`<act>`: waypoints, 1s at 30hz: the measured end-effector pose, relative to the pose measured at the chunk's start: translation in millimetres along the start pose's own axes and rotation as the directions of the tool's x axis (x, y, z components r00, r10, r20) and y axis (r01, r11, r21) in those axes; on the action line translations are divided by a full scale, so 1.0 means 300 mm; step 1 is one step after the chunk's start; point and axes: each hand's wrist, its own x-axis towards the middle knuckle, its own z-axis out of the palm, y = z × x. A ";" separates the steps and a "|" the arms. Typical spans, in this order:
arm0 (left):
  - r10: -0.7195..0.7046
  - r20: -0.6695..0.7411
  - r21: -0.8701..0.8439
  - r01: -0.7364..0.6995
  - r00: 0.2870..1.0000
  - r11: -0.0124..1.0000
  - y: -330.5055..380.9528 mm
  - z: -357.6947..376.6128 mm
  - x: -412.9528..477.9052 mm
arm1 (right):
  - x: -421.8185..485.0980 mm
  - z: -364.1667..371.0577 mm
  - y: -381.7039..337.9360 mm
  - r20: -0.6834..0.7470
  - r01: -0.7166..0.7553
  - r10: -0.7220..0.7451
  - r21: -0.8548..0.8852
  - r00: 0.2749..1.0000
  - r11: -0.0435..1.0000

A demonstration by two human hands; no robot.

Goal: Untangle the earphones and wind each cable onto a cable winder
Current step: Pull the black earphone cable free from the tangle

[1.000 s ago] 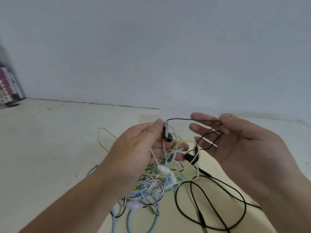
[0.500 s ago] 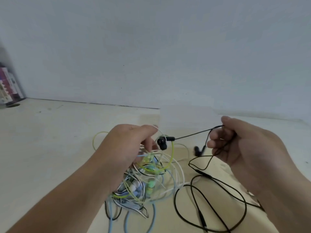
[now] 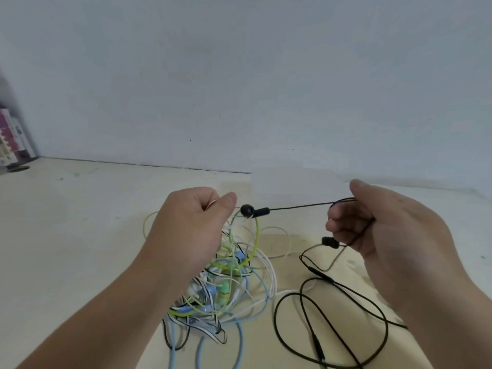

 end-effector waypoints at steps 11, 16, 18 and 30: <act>0.224 0.259 0.070 -0.250 0.939 0.966 -0.004 0.018 -0.025 | -0.045 0.015 0.013 0.532 0.011 0.013 -0.042 0.847 0.999; 0.261 0.323 0.128 -0.315 0.910 0.940 -0.001 0.011 -0.037 | -0.051 0.022 -0.003 0.582 -0.004 -0.016 0.033 0.813 0.999; 0.227 0.352 0.173 -0.301 0.908 0.938 0.008 0.004 -0.041 | -0.051 0.026 -0.012 0.547 0.014 -0.028 0.029 0.837 0.999; 0.201 0.104 0.238 -0.220 0.974 0.946 -0.017 0.010 -0.017 | -0.055 0.018 -0.053 0.373 0.017 -0.038 0.060 0.927 0.998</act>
